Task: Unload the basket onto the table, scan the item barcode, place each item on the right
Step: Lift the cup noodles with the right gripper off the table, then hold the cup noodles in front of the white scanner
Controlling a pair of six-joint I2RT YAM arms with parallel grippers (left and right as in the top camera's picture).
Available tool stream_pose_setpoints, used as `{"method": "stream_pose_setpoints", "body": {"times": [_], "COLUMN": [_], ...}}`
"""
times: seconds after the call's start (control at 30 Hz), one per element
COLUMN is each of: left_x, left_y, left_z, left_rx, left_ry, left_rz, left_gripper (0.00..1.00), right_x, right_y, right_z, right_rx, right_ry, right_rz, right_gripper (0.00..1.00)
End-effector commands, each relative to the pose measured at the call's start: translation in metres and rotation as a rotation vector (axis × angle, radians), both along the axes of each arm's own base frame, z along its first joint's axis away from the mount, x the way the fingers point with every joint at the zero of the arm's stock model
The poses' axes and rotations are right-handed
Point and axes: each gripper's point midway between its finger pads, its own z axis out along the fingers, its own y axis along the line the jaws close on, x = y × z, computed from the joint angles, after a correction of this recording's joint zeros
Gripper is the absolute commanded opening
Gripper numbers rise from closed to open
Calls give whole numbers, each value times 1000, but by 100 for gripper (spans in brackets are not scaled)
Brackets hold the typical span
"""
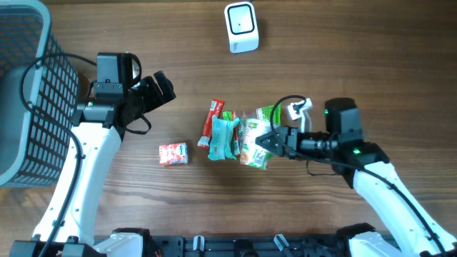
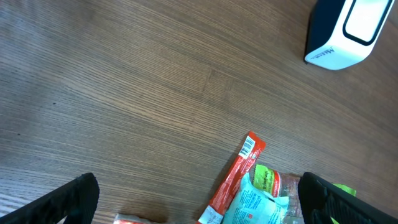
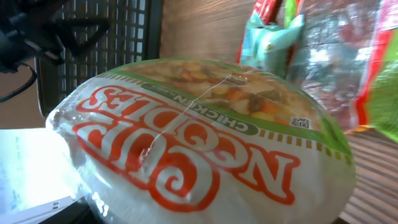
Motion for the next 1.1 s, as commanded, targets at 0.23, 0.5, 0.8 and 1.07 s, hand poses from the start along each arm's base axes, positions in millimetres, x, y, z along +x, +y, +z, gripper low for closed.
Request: {"method": "stream_pose_setpoints", "body": {"times": [0.23, 0.5, 0.8, 1.07], "left_x": [0, 0, 0, 0], "left_y": [3, 3, 3, 3], "left_z": [2, 2, 2, 2], "left_rx": [9, 9, 9, 8], "left_ry": [-8, -8, -8, -8], "left_rz": [8, 8, 8, 8], "left_gripper": [100, 100, 100, 100], "right_x": [15, 62, 180, 262], "right_y": [7, -34, -34, 2], "right_z": [23, 97, 158, 119], "right_rx": [-39, -374, -751, -1182], "right_ry": [-46, -262, -536, -858], "right_rz": [-60, -201, -328, -405], "right_gripper": [70, 67, 66, 66]}}
